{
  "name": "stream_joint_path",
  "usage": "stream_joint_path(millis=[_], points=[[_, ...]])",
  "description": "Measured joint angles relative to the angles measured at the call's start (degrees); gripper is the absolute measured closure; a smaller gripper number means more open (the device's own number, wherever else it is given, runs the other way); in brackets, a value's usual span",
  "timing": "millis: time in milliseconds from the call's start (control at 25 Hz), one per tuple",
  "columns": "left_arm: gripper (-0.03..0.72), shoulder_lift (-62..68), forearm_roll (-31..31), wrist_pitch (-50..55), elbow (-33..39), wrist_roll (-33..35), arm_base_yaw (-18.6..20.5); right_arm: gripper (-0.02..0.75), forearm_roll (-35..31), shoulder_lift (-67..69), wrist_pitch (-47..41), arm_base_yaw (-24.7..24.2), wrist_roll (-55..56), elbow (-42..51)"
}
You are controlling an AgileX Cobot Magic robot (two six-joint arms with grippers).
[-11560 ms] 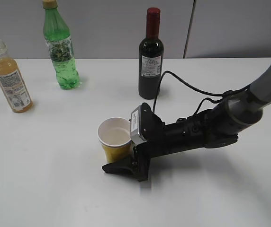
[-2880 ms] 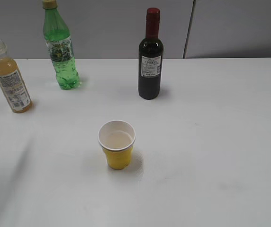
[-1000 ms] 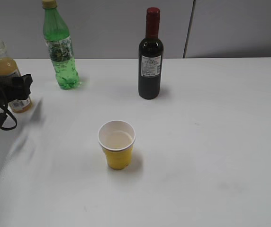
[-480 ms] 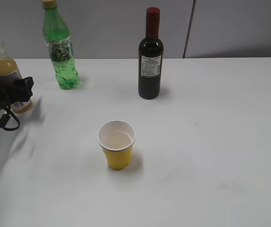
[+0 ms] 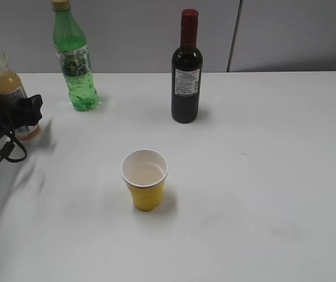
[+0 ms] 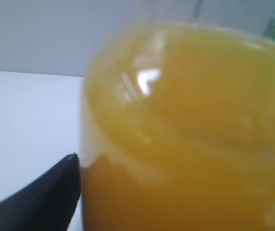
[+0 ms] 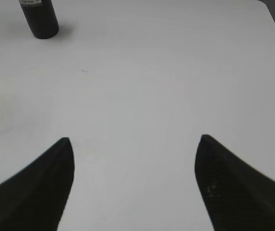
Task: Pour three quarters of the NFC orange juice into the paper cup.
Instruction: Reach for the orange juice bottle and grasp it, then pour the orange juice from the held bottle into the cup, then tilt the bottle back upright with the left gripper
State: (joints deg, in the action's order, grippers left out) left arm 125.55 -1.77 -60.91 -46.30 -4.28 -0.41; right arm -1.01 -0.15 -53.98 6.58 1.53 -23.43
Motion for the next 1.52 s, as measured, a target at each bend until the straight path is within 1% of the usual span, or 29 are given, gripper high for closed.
stream_joint_path(millis=[160, 320, 720, 880, 1040, 1160, 1320, 1520], points=[[0.123, 0.15, 0.00, -0.06, -0.22, 0.00, -0.06, 0.146, 0.00, 0.00, 0.00, 0.00, 0.00, 0.00], [0.214, 0.15, -0.08, -0.06, -0.22, 0.00, -0.06, 0.146, 0.00, 0.00, -0.05, 0.00, 0.00, 0.00], [0.222, -0.34, -0.68, 0.21, 0.04, 0.10, -0.06, 0.146, 0.00, 0.00, -0.04, 0.00, 0.00, 0.00], [0.222, -2.19, -3.25, -0.29, 2.90, 0.18, -0.06, 0.146, 0.00, 0.00, -0.04, 0.00, 0.00, 0.00], [0.222, -5.05, -4.47, -2.27, 7.10, 0.18, -0.28, 0.146, 0.00, 0.00, -0.04, 0.00, 0.00, 0.00], [0.222, -7.66, -4.64, -4.33, 10.23, 0.18, -1.49, 0.146, 0.00, 0.00, -0.04, 0.00, 0.00, 0.00], [0.223, -11.04, -5.30, -4.83, 14.06, 2.55, -4.10, 0.146, 0.00, 0.00, -0.04, 0.00, 0.00, 0.00], [0.223, -15.05, -10.17, -4.78, 18.23, 6.44, -8.10, 0.146, -0.05, 0.00, -0.04, 0.00, 0.00, 0.00]])
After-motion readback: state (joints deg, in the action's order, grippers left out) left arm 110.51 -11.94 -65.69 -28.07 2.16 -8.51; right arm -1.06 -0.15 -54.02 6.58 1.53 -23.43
